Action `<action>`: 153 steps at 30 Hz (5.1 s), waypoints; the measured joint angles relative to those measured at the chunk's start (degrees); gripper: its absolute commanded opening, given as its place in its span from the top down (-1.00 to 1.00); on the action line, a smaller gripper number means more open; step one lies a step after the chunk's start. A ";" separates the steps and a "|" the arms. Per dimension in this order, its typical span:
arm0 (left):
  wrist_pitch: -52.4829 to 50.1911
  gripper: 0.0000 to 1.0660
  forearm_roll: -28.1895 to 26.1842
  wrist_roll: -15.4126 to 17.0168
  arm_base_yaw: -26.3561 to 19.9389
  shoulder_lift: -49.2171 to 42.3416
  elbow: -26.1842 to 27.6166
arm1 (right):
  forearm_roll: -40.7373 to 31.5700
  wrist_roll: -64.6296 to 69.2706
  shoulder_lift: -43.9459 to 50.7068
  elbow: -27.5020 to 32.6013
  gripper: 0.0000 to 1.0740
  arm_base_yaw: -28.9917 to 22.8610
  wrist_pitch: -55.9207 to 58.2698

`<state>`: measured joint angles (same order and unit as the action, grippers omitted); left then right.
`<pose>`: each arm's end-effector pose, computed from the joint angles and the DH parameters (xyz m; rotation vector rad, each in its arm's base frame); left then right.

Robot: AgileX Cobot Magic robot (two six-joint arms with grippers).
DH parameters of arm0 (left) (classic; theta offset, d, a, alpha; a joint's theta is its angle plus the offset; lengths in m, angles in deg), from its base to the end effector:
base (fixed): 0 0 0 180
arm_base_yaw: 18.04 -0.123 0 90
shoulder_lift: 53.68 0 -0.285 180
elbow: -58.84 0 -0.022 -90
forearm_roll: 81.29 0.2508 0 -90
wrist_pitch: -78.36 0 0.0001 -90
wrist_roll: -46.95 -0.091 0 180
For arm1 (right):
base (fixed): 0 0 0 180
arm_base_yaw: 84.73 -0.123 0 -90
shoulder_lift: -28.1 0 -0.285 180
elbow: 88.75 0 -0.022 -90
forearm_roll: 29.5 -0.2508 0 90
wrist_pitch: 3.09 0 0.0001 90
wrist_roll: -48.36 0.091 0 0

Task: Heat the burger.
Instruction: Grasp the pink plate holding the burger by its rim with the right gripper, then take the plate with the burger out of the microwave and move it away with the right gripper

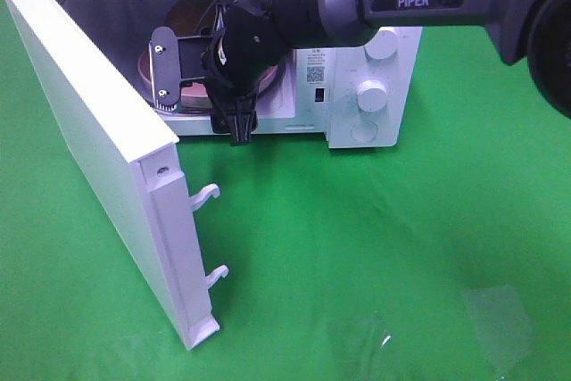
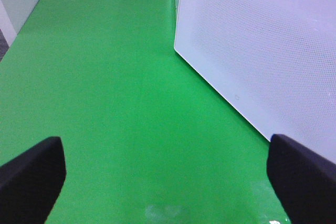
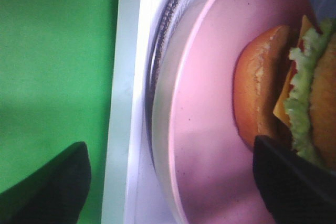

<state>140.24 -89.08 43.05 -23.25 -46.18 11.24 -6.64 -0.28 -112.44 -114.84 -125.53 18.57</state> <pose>-0.0078 -0.0116 0.2810 -0.0137 2.0347 -0.0626 0.4034 0.3309 0.1571 -1.9155 1.4076 -0.4168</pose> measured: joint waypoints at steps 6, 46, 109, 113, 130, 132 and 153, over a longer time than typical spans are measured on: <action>0.00 -0.84 0.11 0.00 0.00 0.00 0.00 | -0.11 0.06 -2.01 -1.26 -0.49 0.00 -0.34; 0.00 -0.84 0.34 0.00 0.00 0.00 0.00 | -7.56 -4.01 -5.10 -1.95 1.00 0.00 -5.33; 0.00 -0.84 0.34 0.00 0.00 0.00 0.00 | -25.61 -46.93 25.95 39.59 1.00 2.12 -9.91; 0.00 -0.84 0.34 0.00 0.00 0.00 0.00 | -25.73 -46.93 28.02 42.40 1.00 2.12 -10.83; 0.00 -0.84 0.34 0.00 0.00 0.00 0.00 | -34.38 -46.52 37.18 53.57 1.00 0.92 -11.06; 0.00 -0.84 0.34 0.00 0.00 0.00 0.00 | -35.92 -46.75 38.22 54.60 1.00 0.74 -11.12; 0.00 -0.84 0.34 0.00 0.00 0.00 0.00 | -37.70 -45.66 52.02 66.12 1.00 0.57 -11.86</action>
<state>140.24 -88.73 43.05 -23.25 -46.18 11.24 -44.34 -45.95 -60.42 -48.72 -124.96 6.71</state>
